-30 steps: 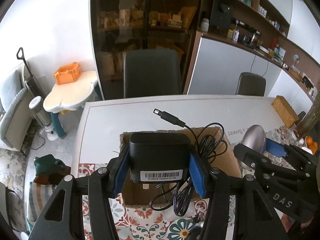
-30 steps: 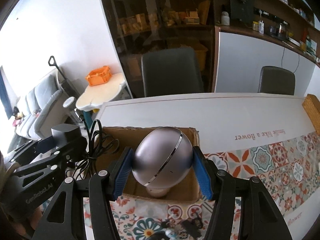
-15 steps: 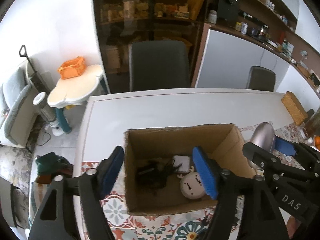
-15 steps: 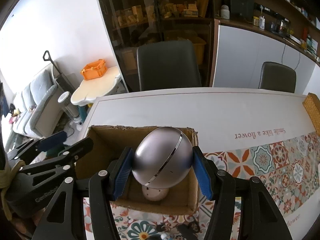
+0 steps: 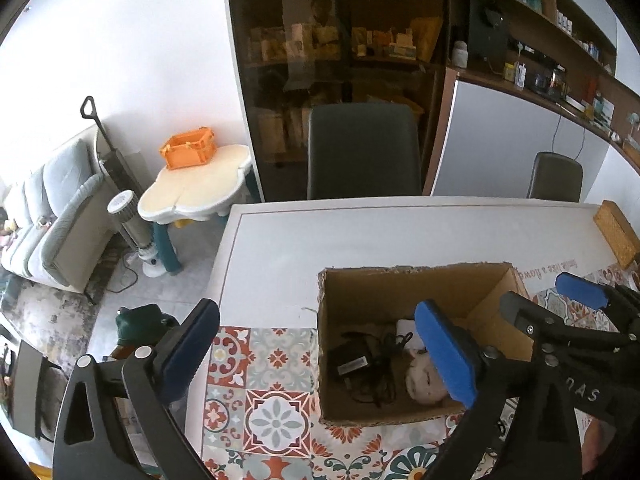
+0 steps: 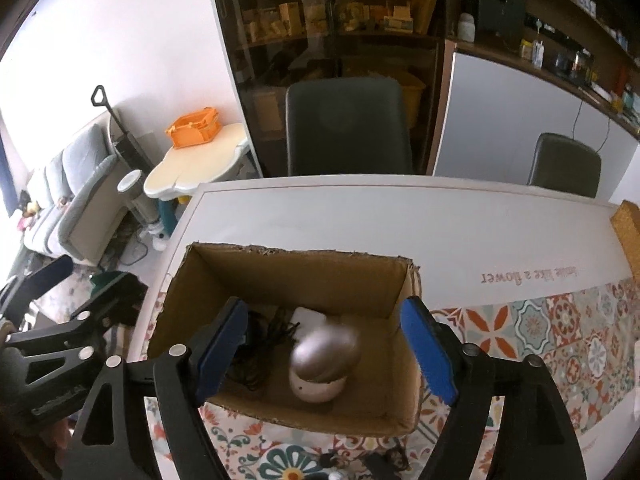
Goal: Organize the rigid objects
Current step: 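Open the left gripper dropping the charger while right releases silver device into box, then move both grippers back down toward the white battery charger on the table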
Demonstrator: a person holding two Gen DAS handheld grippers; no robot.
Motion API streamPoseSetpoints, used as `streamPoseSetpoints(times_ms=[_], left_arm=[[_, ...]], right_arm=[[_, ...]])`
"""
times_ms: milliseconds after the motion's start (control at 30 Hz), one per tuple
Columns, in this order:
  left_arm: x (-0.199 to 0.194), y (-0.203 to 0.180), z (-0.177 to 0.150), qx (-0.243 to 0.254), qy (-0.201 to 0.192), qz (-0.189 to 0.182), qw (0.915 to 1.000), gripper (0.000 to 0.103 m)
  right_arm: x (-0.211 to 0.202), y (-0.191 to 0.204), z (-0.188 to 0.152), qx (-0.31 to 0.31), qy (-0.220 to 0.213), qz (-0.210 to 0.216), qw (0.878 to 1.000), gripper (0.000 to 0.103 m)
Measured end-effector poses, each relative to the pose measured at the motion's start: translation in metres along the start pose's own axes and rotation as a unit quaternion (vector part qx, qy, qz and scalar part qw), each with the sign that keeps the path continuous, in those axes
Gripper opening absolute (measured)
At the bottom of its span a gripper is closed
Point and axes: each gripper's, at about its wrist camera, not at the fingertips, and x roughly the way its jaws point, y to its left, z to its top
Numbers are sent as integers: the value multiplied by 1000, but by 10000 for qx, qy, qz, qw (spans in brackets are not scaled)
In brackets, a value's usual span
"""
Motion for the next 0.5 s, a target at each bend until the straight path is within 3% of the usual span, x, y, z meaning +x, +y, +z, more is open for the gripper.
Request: streamPoseSetpoints(times_ms=[500], left_arm=[[-58,-3,-33,183,-268,33,9995,103]], right_arm=[[-49,-4,-33,-57,-115,-12,9999,82]])
